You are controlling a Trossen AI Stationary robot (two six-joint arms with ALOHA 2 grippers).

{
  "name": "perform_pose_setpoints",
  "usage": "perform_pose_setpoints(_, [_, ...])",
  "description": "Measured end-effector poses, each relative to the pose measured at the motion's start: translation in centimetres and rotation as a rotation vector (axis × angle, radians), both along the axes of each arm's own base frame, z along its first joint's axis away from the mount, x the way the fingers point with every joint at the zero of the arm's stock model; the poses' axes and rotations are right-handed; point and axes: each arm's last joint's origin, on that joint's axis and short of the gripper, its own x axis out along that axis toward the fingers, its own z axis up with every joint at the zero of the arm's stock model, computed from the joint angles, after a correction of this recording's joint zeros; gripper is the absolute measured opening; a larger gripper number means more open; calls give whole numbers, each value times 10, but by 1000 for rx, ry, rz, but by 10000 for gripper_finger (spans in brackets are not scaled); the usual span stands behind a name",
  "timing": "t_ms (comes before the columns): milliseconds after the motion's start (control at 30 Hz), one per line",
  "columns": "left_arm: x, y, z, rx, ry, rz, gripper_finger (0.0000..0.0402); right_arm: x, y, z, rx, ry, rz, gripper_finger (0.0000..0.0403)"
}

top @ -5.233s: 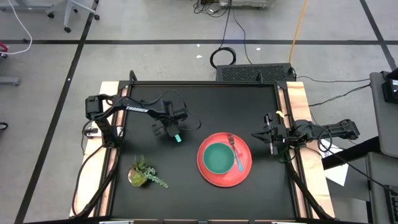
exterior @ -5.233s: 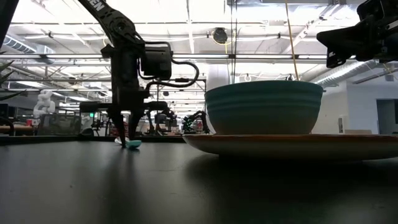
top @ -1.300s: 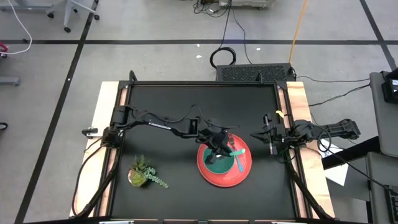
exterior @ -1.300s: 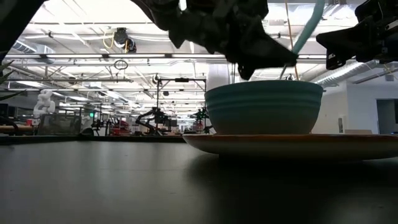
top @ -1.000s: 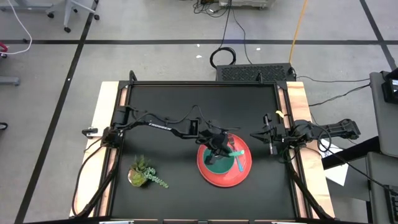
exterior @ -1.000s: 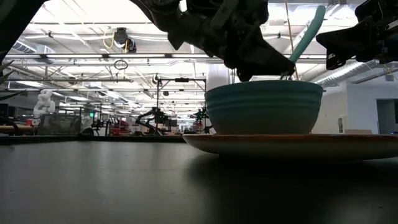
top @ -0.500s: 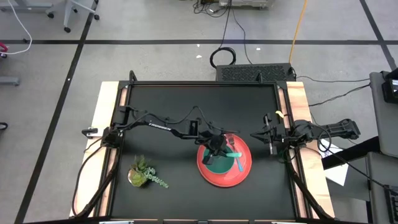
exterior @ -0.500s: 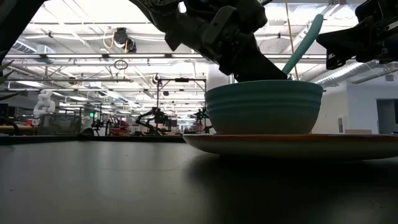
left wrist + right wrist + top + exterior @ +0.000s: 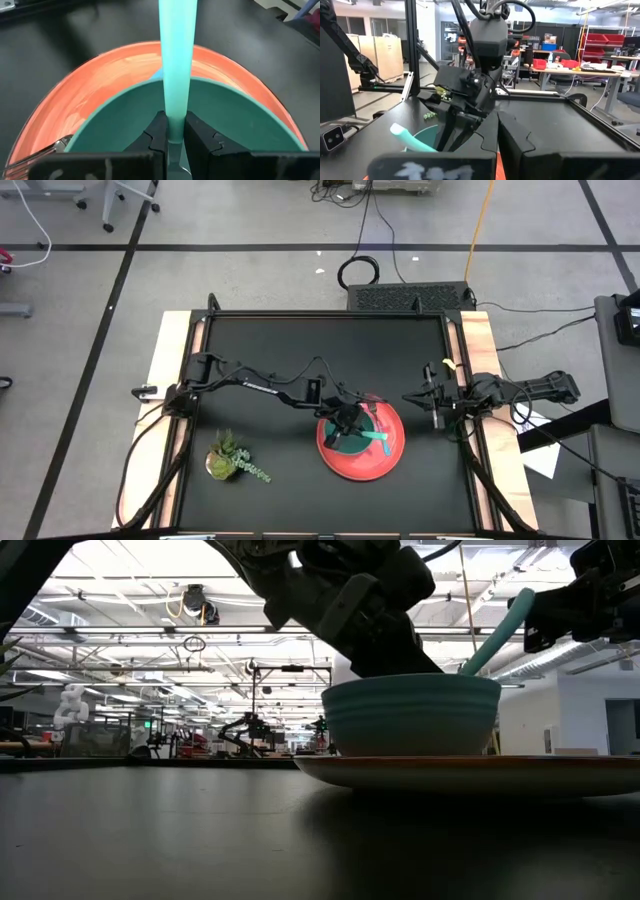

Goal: Pick and place plate/cup/fork/spoon on tray
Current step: Put the spoon into the green bowl

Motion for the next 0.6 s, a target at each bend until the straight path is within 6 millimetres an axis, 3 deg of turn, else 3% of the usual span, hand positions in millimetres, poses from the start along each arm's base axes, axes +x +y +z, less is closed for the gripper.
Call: perform_pose_setpoints(600, [-2,-6,-2,66,2,-25,40,0,0,0,0,-2,0,0])
